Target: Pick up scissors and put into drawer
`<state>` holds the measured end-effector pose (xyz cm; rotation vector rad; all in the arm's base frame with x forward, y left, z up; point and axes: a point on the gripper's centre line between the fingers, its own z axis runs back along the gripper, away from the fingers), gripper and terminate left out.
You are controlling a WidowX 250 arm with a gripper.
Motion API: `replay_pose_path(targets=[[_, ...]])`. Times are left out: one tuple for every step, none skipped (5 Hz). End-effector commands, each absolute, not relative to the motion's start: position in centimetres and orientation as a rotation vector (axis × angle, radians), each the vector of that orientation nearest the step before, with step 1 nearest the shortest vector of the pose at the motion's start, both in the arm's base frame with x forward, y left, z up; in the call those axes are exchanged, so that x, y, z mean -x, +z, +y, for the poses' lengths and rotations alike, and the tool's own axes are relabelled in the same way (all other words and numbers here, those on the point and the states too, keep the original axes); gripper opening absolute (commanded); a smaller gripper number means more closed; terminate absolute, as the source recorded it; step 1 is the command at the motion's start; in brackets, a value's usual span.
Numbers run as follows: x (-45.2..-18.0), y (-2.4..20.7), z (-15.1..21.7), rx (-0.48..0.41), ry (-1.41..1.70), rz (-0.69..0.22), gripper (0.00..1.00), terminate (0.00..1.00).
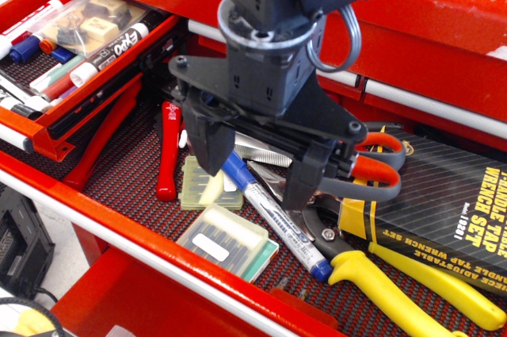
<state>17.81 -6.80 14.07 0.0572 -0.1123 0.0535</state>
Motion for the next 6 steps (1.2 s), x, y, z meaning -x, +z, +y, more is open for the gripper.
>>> replay_pose_path(targets=[[-17.8,14.1,-6.8,-0.057,0.054,-0.112,1.0,0.0],[-18.8,14.1,-6.3,-0.095,-0.201,-0.075,1.0,0.0],[-20.3,14.3,-5.5,-0.125,-0.455,-0.041,1.0,0.0],[-22.5,14.3,-4.2,-0.104,-0.707,-0.01,1.0,0.0],[-24.0,13.8,-3.8,-0.124,-0.958,-0.009,1.0,0.0],[-25.5,13.4,-3.2,-0.06,-1.208,-0.016,1.0,0.0]])
